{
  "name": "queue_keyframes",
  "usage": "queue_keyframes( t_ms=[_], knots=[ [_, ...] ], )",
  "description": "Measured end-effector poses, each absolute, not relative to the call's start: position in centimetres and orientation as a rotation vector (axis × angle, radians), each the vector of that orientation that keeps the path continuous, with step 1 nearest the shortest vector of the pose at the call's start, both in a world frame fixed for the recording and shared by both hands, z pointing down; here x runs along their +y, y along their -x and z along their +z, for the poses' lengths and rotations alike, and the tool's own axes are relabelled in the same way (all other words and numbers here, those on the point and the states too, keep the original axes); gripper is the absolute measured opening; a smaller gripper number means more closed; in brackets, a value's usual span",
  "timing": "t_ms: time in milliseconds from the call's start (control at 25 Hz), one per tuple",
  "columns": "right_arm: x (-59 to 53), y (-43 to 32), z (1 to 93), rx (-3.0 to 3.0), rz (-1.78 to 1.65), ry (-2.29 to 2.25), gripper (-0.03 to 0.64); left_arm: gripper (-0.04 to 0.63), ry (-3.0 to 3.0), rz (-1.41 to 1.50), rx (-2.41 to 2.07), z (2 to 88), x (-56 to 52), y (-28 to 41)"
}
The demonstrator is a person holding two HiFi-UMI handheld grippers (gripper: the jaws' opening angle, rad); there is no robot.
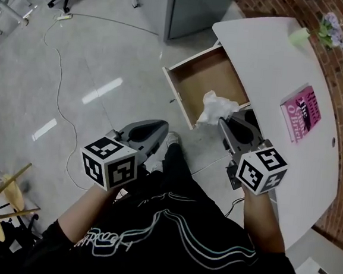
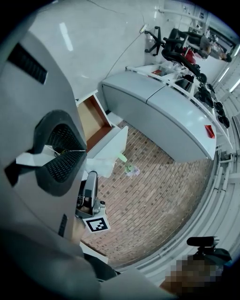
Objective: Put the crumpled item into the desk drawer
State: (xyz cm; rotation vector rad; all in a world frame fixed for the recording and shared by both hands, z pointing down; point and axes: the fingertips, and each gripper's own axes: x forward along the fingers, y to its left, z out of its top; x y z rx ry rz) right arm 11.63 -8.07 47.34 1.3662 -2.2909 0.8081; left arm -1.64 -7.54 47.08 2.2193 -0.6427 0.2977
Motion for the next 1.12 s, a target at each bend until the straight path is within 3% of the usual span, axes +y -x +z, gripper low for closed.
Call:
queue_keyframes(
  t_ms=[440, 1120],
  knots=[
    [-17.0, -12.5, 54.0, -2.243, 0.896, -1.261, 0.063, 0.023, -2.135, 0.352, -0.692, 50.3, -14.1, -0.7],
    [-24.5, -12.6, 67.9, -2.039, 0.771, -1.093, 0.063, 0.023, -1.995, 0.443, -0.819, 58.3, -20.2, 1.4]
  ],
)
